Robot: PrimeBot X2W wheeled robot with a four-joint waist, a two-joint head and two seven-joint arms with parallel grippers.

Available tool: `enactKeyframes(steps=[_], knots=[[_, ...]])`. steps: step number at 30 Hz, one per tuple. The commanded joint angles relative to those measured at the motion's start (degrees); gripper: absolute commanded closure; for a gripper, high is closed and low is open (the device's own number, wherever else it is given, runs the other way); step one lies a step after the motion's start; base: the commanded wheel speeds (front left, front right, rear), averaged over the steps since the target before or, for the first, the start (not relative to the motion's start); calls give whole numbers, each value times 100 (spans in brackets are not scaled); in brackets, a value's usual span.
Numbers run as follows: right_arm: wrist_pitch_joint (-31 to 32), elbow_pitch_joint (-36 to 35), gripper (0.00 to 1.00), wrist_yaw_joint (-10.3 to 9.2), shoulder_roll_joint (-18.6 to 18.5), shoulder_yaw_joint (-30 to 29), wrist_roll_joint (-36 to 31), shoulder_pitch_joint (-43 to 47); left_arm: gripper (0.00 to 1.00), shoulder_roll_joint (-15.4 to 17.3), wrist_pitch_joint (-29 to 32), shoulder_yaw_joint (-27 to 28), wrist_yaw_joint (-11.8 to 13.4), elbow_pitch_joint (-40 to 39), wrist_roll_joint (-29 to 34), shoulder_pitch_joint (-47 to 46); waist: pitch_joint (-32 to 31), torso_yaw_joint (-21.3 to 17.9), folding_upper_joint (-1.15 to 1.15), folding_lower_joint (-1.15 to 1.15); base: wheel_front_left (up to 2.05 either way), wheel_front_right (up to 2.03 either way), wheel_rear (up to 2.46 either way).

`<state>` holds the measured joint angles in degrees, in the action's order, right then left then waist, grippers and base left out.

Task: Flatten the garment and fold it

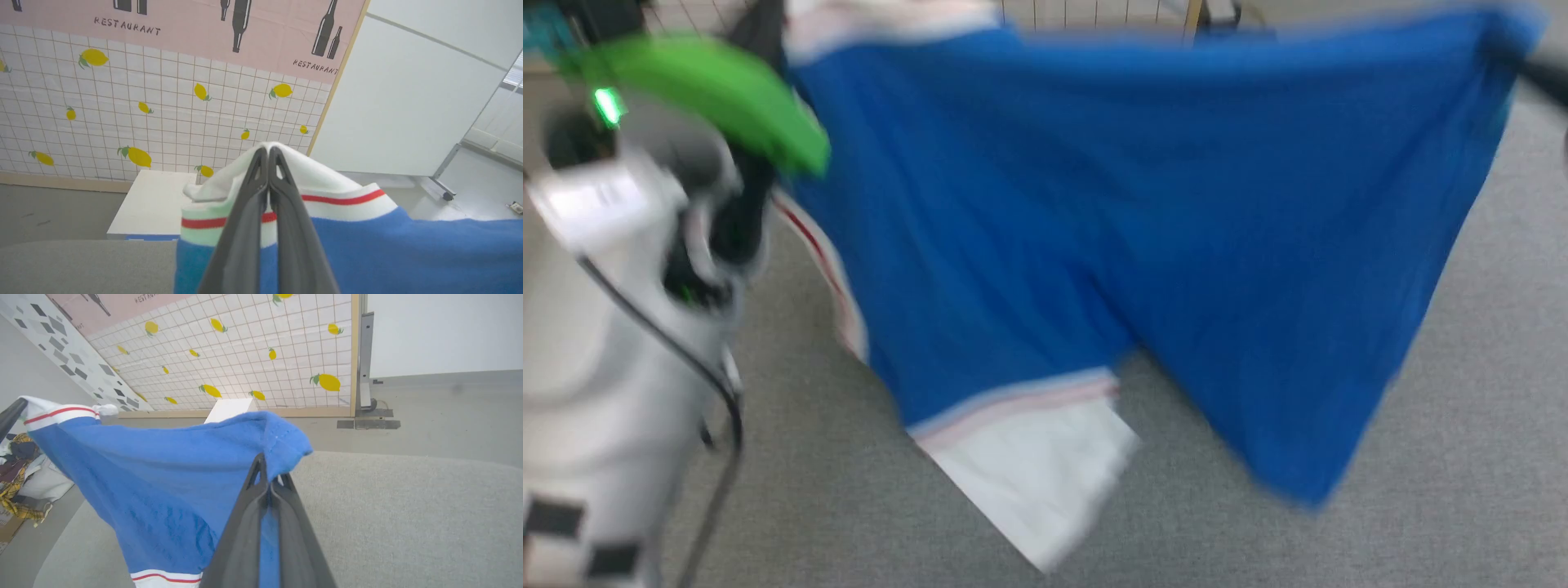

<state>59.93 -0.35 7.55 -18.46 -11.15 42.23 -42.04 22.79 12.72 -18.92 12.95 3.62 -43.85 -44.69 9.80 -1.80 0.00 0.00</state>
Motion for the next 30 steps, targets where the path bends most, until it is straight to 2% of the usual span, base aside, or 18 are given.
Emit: enactKeyframes(steps=[1, 10, 18, 20, 24, 30], knots=[[-133, 187, 100, -6, 61, -19, -208, -493, 100, 119, 112, -90, 7, 218, 253, -520, 684, 10, 0, 0, 0, 0, 0], [-1221, 1409, 100, -6, 261, 204, -1269, -3056, 100, 182, 314, -354, 84, 1438, 1196, -3324, 1726, -145, 0, 0, 0, 0, 0], [-2381, 2205, 100, -6, 340, 232, -1623, -4337, 100, 130, -663, -352, 281, 2049, 1927, -4929, 2272, -182, 0, 0, 0, 0, 0], [-2583, 2348, 100, -6, 329, 301, -1629, -4511, 100, 50, -865, -326, 253, 2209, 1911, -5072, 2367, -152, 0, 0, 0, 0, 0], [-2659, 2568, 100, -6, 209, 557, -1406, -4518, 100, -44, -1053, -338, 28, 2502, 1767, -5073, 2521, -74, 0, 0, 0, 0, 0], [-2780, 2643, 100, -6, -53, 907, -846, -3892, 100, -165, -1360, -400, -302, 2769, 1522, -4558, 2514, 59, 0, 0, 0, 0, 0]])
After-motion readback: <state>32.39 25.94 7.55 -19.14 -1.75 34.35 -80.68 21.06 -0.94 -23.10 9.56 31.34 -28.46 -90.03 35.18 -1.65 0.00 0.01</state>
